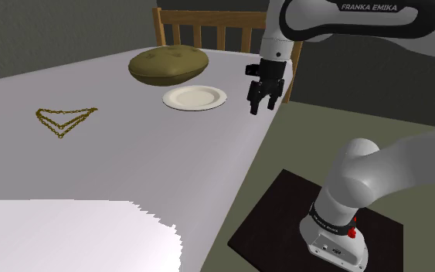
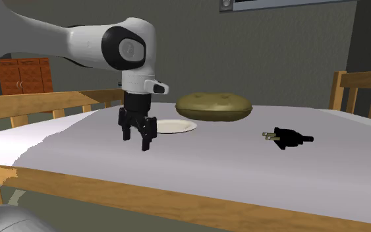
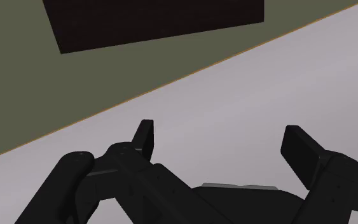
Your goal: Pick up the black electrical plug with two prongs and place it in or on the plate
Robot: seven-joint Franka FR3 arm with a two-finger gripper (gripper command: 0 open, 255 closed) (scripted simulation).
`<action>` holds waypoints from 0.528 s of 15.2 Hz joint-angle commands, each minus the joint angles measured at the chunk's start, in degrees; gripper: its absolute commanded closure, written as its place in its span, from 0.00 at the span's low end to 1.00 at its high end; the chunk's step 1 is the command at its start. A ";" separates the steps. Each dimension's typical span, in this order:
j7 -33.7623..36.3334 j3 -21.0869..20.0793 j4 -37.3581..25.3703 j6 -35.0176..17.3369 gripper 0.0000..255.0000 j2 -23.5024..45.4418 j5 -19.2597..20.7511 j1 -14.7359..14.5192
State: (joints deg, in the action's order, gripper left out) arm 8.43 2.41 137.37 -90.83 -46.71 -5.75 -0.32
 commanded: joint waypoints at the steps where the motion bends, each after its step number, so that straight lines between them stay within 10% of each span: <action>1: 0.00 0.00 0.00 0.00 0.00 0.00 0.00 0.00; 8: -2.75 4.93 -8.72 -2.87 0.00 11.77 3.90 3.13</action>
State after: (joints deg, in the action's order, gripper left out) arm 6.22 6.50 130.45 -93.35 -37.10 -2.41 2.38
